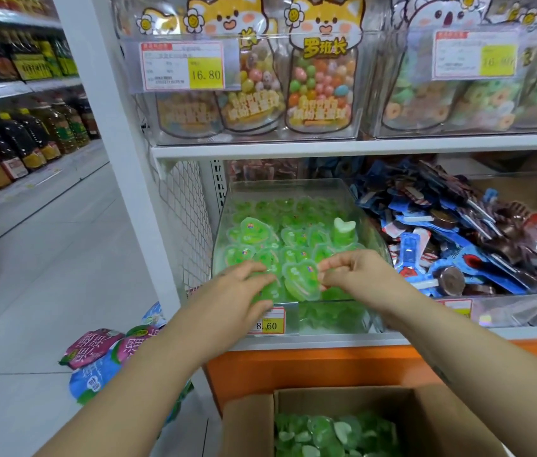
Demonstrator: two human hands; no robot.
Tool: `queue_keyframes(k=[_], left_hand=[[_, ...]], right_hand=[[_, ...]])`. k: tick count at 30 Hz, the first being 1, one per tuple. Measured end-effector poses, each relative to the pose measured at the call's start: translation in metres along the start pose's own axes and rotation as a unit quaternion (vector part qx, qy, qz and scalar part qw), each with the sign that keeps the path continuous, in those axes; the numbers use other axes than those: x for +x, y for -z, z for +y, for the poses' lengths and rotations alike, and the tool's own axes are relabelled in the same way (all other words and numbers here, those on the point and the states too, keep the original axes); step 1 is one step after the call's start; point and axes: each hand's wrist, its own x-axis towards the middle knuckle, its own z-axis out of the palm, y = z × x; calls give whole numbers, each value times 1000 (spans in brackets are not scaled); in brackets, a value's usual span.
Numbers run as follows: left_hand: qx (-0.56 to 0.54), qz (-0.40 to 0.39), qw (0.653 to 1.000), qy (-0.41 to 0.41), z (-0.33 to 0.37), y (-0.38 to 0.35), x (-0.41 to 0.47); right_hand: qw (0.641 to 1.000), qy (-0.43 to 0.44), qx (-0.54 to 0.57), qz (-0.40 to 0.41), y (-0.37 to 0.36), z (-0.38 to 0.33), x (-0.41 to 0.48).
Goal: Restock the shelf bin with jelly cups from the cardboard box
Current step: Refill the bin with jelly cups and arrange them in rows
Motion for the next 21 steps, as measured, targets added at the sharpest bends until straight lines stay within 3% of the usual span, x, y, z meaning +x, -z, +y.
queue_keyframes(k=[7, 21], left_hand=[[123, -49, 991, -18, 3, -20, -9], [133, -49, 990, -10, 6, -24, -8]], right_hand=[[999, -13, -34, 29, -12, 10, 9], [984, 45, -124, 118, -25, 26, 9]])
